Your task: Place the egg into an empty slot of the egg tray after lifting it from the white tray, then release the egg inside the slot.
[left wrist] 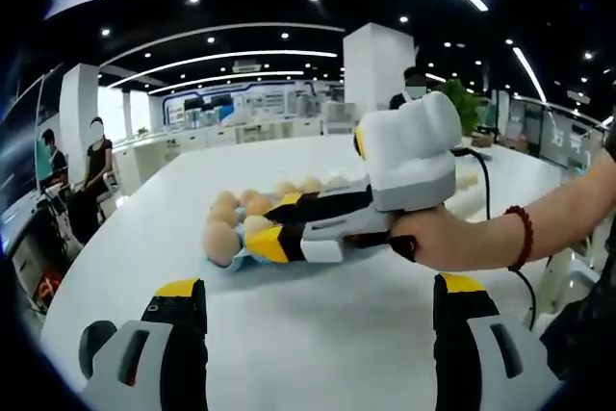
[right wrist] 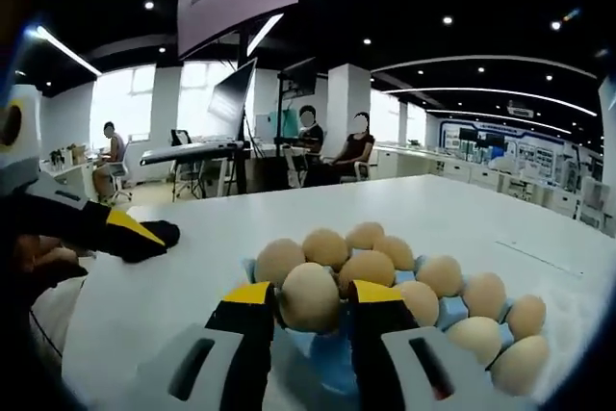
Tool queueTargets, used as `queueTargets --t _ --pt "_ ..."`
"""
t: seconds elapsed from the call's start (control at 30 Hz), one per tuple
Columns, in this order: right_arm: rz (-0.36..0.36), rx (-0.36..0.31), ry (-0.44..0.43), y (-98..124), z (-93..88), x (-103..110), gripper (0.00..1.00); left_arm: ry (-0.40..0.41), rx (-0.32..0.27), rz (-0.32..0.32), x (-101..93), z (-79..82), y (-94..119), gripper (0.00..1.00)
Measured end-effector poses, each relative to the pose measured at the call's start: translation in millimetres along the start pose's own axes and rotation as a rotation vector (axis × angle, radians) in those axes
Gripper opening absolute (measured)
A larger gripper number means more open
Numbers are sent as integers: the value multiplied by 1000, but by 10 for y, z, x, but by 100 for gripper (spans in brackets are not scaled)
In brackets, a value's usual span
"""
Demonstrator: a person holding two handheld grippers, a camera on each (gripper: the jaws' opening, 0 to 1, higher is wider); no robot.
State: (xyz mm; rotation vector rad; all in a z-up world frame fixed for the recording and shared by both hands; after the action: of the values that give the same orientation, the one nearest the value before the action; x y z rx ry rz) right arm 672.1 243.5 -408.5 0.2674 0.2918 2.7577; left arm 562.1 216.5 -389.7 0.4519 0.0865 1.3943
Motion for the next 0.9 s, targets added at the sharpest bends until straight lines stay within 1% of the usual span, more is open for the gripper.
queueTargets --t 0.1,0.13,0.23,0.3,0.47,0.63,0.9 --pt "5 1 -12 36 12 -13 36 4 -1 -2 1 -7 6 100" --pt "1 -6 -5 40 33 -16 37 3 0 -1 1 -10 6 100" --pt "3 -20 -4 81 84 -9 41 6 -4 -4 -3 -5 5 100" --pt "7 -13 -8 86 74 -14 41 8 -6 -5 -7 2 3 100" --pt "9 -25 3 170 78 -23 42 10 -14 -4 -17 18 0 100" --pt "-12 -26 -10 299 95 -100 43 24 -31 0 -11 42 3 100" --pt "-55 -26 -29 532 118 -222 43 22 -25 5 -26 50 -20 100"
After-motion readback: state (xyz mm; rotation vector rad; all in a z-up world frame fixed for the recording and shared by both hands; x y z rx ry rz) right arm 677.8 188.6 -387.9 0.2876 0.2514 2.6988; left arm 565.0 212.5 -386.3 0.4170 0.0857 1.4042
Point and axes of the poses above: the point that each gripper's makers call its tool centre point, and the gripper's own axes: y roughly backward along the fingers, x roughly to its left, z roughly out of its top, the point moved 2 cm from there along y, roughly backward along the fingers, and after that the axes turned 13 degrees about -y, right-handed, at the moved point
